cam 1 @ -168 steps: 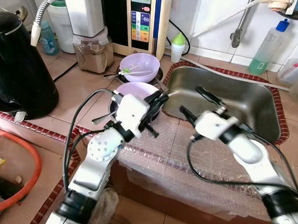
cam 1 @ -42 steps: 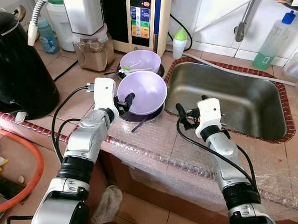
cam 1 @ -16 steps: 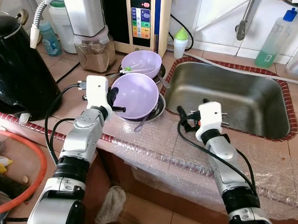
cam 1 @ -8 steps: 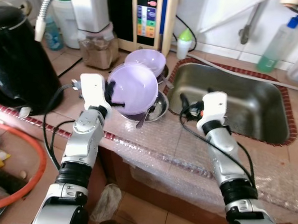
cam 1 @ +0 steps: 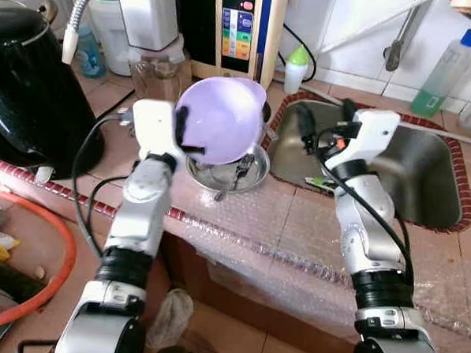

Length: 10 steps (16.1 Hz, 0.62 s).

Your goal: Kitchen organization

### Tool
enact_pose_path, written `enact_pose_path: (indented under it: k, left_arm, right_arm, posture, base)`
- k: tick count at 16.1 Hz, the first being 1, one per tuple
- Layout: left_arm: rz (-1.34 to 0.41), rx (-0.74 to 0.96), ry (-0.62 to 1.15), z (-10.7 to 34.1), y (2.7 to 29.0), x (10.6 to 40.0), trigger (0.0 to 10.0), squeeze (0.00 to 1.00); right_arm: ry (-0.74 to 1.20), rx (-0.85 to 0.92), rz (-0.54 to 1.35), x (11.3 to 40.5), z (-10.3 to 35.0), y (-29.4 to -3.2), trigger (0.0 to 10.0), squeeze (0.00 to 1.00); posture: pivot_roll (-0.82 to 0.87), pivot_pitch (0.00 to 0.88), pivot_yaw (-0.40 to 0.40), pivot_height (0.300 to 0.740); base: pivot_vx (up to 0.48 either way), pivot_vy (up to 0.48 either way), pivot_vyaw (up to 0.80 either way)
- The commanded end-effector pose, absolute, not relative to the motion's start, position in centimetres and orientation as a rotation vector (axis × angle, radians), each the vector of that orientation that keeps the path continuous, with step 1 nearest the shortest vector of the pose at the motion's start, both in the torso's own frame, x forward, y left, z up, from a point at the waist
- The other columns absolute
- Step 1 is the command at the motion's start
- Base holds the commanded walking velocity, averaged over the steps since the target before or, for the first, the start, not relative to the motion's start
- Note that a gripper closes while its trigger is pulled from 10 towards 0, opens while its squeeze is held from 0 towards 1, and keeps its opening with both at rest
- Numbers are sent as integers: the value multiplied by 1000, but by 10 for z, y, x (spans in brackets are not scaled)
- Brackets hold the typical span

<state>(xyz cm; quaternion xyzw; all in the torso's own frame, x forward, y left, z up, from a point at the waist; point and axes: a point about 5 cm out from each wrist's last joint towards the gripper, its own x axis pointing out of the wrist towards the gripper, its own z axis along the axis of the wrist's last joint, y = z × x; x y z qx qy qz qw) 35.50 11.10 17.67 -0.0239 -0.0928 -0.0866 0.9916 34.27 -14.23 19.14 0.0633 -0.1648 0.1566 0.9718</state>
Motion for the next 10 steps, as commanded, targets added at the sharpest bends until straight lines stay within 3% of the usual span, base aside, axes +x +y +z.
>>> enact_pose_path:
  k: [1, 7, 10]
  left_arm:
    - [-224, -14, -206, 181, 99, 357, 0, 0]
    - [-294, 11, -218, 181, 80, 353, 0, 0]
    - [-312, 6, -229, 182, 76, 351, 0, 0]
  right_arm:
    - [-322, 124, 386, 340, 193, -133, 10000, 0]
    - [-221, 124, 476, 337, 181, -117, 10000, 0]
    - [-174, 76, 428, 343, 174, -116, 10000, 0]
  posture:
    - [-7, 0, 55, 740]
    - [1, 0, 54, 740]
    - [2, 0, 56, 740]
  base:
    - [0, 0, 0]
    - [0, 0, 0]
    - [0, 0, 0]
